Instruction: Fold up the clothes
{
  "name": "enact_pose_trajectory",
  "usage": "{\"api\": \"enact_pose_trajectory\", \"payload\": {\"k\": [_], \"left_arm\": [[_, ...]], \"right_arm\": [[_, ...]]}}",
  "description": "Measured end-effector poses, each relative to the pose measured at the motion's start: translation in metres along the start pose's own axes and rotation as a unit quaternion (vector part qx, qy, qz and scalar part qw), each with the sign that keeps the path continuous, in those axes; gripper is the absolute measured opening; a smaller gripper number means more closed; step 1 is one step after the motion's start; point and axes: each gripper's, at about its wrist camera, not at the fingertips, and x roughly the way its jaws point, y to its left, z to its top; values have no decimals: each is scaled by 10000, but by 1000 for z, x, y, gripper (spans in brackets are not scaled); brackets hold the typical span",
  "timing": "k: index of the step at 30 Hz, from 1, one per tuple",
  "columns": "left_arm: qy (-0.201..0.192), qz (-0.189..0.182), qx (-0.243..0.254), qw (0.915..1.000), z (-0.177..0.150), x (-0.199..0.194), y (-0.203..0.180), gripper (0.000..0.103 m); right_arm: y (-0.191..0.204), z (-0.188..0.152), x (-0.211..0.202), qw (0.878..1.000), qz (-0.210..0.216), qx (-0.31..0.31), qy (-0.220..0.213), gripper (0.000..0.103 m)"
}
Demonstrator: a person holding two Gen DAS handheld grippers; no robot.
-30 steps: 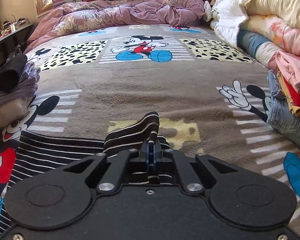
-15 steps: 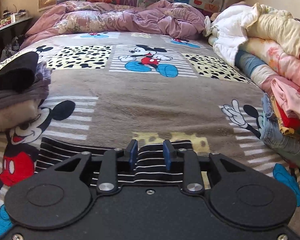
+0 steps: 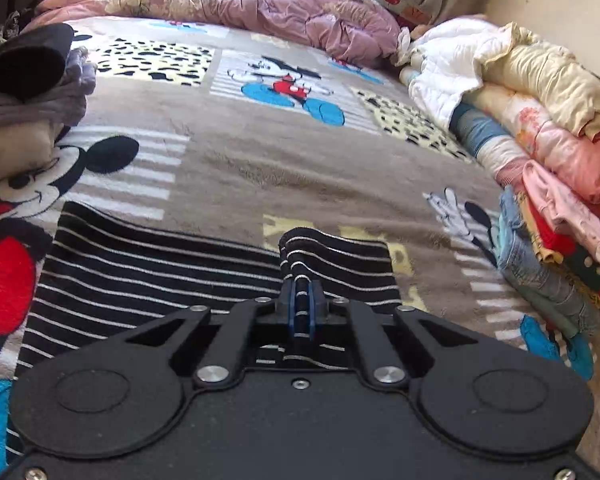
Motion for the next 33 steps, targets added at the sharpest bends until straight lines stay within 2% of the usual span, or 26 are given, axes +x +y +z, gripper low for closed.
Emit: {"api": "enact_pose_trajectory", "payload": {"k": [2,4,8,11,13,14,15,17,20,22,25,28,31,33], "left_arm": [[35,97,56,9999,0,2,0,4],[124,208,180,9995,0,8,0,4],[0,253,146,9996,-3,4,7,4],[-17,243,425,9988,-4,1,0,4],[-40,253,616,9978,-4,-1,-4,15],[-174,432,765,9960,-4,-6,-8,24],[-305,599,918,9935,-3,-11,-11,24],[-485,686,1297,9880,-3,-19,-22,24],[-431,413,1728,9832,-5,-19,-40,24],[-326,247,1944,9801,-7,-12,-51,24],[-184,233,2122,9768,-6,9,-64,24],[-19,298,2117,9769,-4,31,-68,24],[210,411,2068,9773,-2,54,-65,24],[328,428,2012,9781,-2,64,-61,24]], "right_arm": [[-3,-2,14,9992,-33,59,382,86],[-3,-6,20,9982,-47,56,591,86],[-4,-14,22,9966,-165,158,797,86],[-3,-16,22,9960,-231,189,847,86],[-4,-17,20,9957,-314,200,846,85],[-4,-16,19,9957,-378,203,825,85],[-5,-16,16,9957,-475,206,767,85],[-5,-15,13,9955,-667,181,653,85],[-2,-15,7,9950,-957,-57,286,85],[5,-12,5,9954,-918,-260,-44,85],[16,-10,12,9970,-604,-447,-185,85],[25,-11,26,9973,-426,-591,24,85],[20,-14,42,9974,-366,-364,503,85],[15,-17,45,9971,-321,-228,644,86]]}}
